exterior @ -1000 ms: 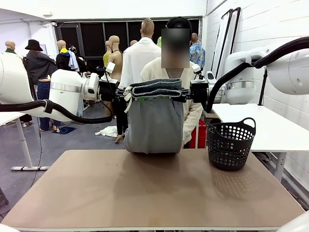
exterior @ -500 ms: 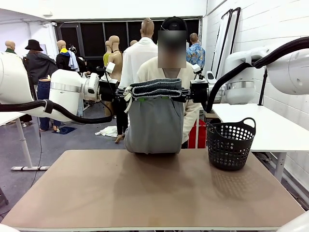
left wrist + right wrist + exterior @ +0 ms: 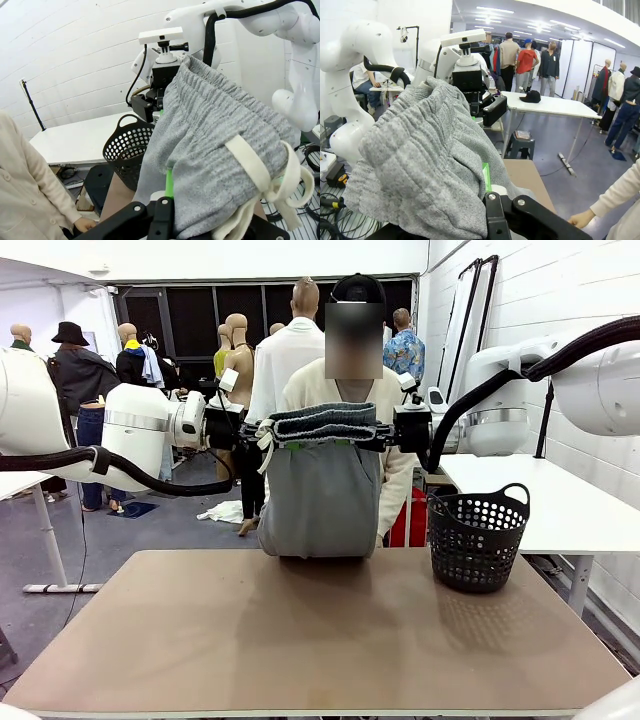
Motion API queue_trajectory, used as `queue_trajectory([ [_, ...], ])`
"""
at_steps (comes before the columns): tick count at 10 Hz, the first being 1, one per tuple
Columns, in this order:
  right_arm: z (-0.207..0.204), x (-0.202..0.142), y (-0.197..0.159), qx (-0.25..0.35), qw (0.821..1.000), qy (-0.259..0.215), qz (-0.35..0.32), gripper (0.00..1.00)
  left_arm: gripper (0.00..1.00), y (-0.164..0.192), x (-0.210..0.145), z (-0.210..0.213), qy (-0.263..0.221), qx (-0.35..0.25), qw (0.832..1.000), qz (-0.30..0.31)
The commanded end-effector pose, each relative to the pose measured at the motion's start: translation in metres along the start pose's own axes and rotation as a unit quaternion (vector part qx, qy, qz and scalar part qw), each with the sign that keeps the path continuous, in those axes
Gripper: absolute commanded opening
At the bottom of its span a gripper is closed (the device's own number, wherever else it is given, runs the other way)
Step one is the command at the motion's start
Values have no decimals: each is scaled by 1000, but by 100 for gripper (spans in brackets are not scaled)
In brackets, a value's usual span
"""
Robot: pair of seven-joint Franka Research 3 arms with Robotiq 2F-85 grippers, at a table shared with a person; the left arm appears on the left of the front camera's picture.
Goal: Fold the training pants.
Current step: Release the ends of the Training pants and then grab the overlapped ends.
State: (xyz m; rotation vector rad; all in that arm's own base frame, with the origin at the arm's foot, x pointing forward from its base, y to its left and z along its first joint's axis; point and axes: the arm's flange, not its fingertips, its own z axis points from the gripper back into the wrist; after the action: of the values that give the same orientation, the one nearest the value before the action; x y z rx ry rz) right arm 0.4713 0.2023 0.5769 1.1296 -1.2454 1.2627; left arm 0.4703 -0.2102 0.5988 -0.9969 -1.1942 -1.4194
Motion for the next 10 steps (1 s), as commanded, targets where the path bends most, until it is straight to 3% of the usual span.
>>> queue_trajectory([
  [1, -1, 1, 1, 4, 1000, -2, 1, 0, 0, -3, 4, 0, -10, 10, 1000, -6],
  [10, -1, 1, 1, 4, 1000, -2, 1, 0, 0, -3, 4, 0, -10, 10, 1000, -6],
])
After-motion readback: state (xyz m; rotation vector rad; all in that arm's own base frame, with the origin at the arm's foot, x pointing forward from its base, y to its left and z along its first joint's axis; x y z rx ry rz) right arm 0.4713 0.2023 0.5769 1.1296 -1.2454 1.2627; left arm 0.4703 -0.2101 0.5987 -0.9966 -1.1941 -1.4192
